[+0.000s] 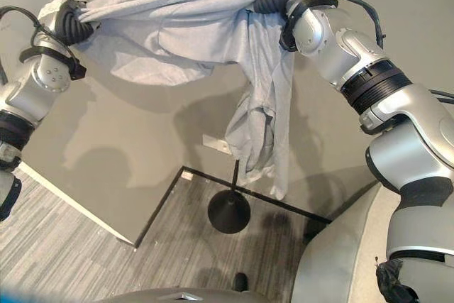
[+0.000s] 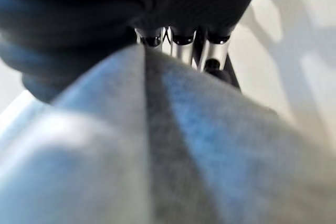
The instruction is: Hang the clothes on the sofa on the clothes rack.
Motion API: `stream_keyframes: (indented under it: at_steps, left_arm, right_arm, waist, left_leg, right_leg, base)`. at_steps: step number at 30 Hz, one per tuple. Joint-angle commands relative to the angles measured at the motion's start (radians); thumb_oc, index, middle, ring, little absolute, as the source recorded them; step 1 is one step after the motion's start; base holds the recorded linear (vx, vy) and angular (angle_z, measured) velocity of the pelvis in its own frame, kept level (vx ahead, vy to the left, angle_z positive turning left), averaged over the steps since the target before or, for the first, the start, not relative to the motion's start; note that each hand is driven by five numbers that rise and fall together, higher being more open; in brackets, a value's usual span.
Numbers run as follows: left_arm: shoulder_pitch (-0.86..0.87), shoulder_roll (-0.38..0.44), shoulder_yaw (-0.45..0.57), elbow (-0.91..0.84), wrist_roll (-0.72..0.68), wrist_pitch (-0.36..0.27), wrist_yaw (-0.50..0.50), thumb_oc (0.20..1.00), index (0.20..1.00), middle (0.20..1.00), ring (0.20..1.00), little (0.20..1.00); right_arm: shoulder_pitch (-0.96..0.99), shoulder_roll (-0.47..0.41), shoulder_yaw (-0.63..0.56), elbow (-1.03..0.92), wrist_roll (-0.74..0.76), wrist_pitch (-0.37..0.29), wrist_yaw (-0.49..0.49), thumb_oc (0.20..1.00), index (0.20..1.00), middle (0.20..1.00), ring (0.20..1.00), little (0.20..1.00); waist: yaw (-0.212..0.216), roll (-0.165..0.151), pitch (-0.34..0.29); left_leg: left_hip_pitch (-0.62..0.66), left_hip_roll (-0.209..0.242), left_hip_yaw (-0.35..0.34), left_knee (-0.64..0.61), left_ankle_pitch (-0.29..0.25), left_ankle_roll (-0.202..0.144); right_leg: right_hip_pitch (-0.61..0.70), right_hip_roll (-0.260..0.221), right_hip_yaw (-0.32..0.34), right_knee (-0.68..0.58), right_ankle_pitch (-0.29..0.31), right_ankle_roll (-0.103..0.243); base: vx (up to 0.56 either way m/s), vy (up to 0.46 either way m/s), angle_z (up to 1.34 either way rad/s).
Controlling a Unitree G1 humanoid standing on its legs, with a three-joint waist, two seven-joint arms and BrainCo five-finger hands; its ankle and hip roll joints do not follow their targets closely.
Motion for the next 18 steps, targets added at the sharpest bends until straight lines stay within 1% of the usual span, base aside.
stream_keyframes:
  at_steps: [1, 4, 5, 10, 15, 18]
  left_arm:
    - [-0.091, 0.011, 0.011, 0.026, -0.017, -0.002, 0.036, 0.2, 0.2, 0.2, 0.2, 0.2]
    - [-0.024, -0.016, 0.055, -0.032, -0.019, -0.005, 0.032, 0.2, 0.2, 0.2, 0.2, 0.2]
    - [0.041, -0.028, 0.102, -0.084, -0.021, -0.008, 0.027, 0.2, 0.2, 0.2, 0.2, 0.2]
    - [0.209, -0.068, 0.206, -0.206, -0.013, -0.018, -0.001, 0.2, 0.2, 0.2, 0.2, 0.2]
    - [0.292, -0.097, 0.25, -0.236, -0.007, -0.021, -0.021, 0.2, 0.2, 0.2, 0.2, 0.2]
    - [0.329, -0.106, 0.266, -0.244, -0.003, -0.022, -0.028, 0.2, 0.2, 0.2, 0.2, 0.2]
  right_arm:
    - [-0.132, -0.06, 0.0, 0.073, -0.022, 0.02, -0.014, 0.2, 0.2, 0.2, 0.2, 0.2]
    - [-0.079, -0.077, -0.017, 0.026, -0.047, 0.018, -0.004, 0.2, 0.2, 0.2, 0.2, 0.2]
    - [-0.021, -0.098, -0.046, -0.027, -0.063, 0.016, 0.004, 0.2, 0.2, 0.2, 0.2, 0.2]
    - [0.182, -0.152, -0.16, -0.176, -0.115, 0.001, 0.031, 0.2, 0.2, 0.2, 0.2, 0.2]
    - [0.328, -0.154, -0.25, -0.214, -0.139, -0.013, 0.041, 0.2, 0.2, 0.2, 0.2, 0.2]
    - [0.382, -0.154, -0.27, -0.246, -0.17, -0.019, 0.055, 0.2, 0.2, 0.2, 0.2, 0.2]
  waist:
    - [0.046, -0.03, 0.031]
    - [0.046, -0.029, 0.047]
    - [0.047, -0.029, 0.054]
    - [0.046, -0.03, 0.066]
    - [0.045, -0.027, 0.076]
    - [0.046, -0.026, 0.079]
  left_leg:
    - [0.05, 0.018, 0.008, 0.005, -0.067, -0.033]
    - [0.044, 0.018, 0.002, 0.005, -0.064, -0.032]
    - [0.042, 0.019, 0.0, 0.005, -0.064, -0.031]
    - [0.047, 0.021, -0.001, 0.005, -0.071, -0.028]
    - [0.052, 0.02, 0.005, 0.005, -0.075, -0.025]
    - [0.056, 0.019, 0.009, 0.005, -0.078, -0.025]
  right_leg:
    - [0.028, -0.108, 0.028, 0.012, -0.031, 0.143]
    - [0.025, -0.109, 0.024, 0.012, -0.033, 0.141]
    - [0.025, -0.109, 0.021, 0.012, -0.035, 0.14]
    - [0.03, -0.11, 0.019, 0.012, -0.043, 0.138]
    - [0.032, -0.112, 0.021, 0.012, -0.046, 0.137]
    - [0.034, -0.114, 0.023, 0.012, -0.045, 0.138]
  base:
    - [-0.01, -0.007, 0.04]
    - [-0.02, -0.002, 0.04]
    - [-0.01, -0.009, 0.07]
    - [0.0, -0.002, 0.01]
    - [0.0, 0.0, 0.0]
    - [0.0, 0.008, -0.04]
